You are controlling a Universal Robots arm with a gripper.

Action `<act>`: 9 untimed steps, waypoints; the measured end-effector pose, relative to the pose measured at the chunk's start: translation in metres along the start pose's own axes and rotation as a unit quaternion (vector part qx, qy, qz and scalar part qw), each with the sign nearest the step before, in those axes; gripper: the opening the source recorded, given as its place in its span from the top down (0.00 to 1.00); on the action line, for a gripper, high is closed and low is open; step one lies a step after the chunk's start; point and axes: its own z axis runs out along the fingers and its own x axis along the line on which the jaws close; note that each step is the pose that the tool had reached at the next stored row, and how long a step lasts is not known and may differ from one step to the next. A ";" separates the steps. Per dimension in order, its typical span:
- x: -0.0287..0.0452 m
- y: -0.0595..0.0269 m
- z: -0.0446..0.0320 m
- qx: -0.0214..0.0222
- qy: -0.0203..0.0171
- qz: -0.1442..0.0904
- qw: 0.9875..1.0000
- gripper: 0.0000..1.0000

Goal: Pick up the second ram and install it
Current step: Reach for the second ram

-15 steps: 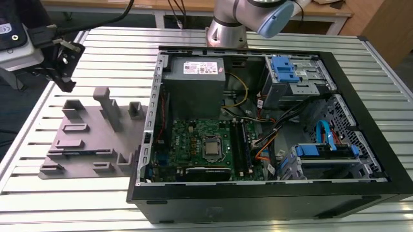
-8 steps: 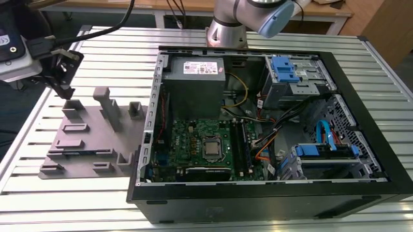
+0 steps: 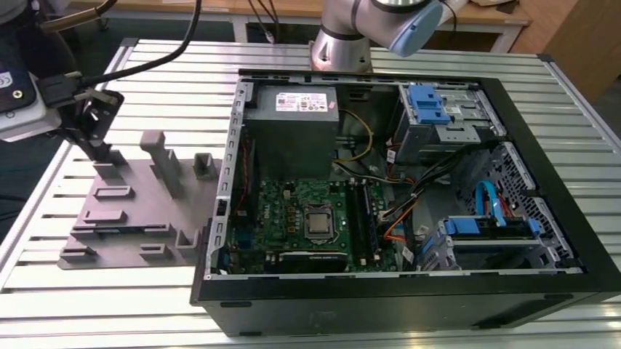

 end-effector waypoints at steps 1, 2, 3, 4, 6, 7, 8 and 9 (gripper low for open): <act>0.0002 -0.0013 0.0011 0.000 0.000 0.000 1.000 0.93; 0.0003 -0.0027 0.0021 0.000 0.000 0.000 1.000 0.93; 0.0005 -0.0040 0.0032 0.000 0.000 0.000 1.000 0.93; 0.0006 -0.0052 0.0043 0.000 0.000 0.000 1.000 0.93; 0.0009 -0.0077 0.0065 0.000 0.000 0.000 1.000 0.93; 0.0009 -0.0089 0.0075 0.000 0.000 0.000 1.000 0.93; 0.0010 -0.0100 0.0088 0.000 0.000 0.000 1.000 0.93; 0.0011 -0.0110 0.0101 0.000 0.000 0.000 1.000 0.93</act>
